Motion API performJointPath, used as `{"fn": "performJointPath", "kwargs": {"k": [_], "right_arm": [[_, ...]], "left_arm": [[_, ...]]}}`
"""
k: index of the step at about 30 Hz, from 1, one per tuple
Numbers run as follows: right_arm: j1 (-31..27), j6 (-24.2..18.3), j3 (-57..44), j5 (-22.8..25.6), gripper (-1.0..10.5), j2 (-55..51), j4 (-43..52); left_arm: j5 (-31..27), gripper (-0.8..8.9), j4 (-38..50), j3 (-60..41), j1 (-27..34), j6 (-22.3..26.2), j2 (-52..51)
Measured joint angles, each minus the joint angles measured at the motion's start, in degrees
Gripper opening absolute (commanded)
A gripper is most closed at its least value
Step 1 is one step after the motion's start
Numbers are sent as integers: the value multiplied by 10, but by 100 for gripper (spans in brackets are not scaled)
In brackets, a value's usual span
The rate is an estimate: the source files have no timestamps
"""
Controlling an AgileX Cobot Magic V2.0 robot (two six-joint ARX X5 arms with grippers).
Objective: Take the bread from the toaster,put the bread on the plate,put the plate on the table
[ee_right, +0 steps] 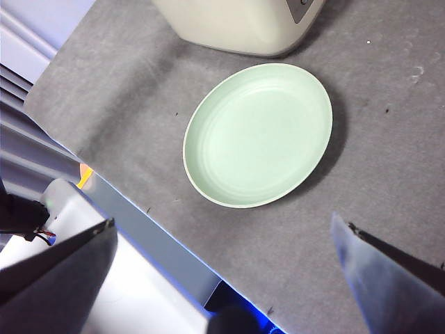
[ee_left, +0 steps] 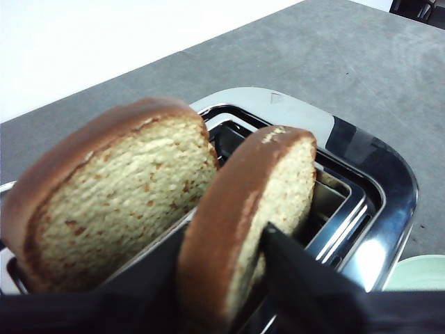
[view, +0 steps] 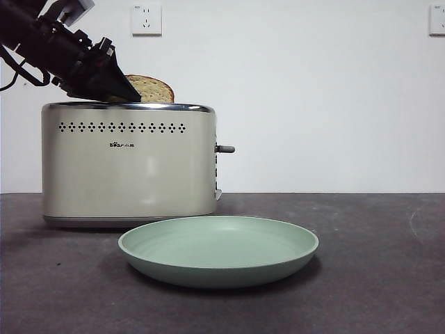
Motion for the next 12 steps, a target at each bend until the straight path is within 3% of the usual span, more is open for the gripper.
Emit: {"fn": "performJointPath", "kwargs": {"k": [12], "right_arm": [[0,0,0,0,598,0,0]], "left_arm": [[-2,-8,-46,48,0,4,-51]]}}
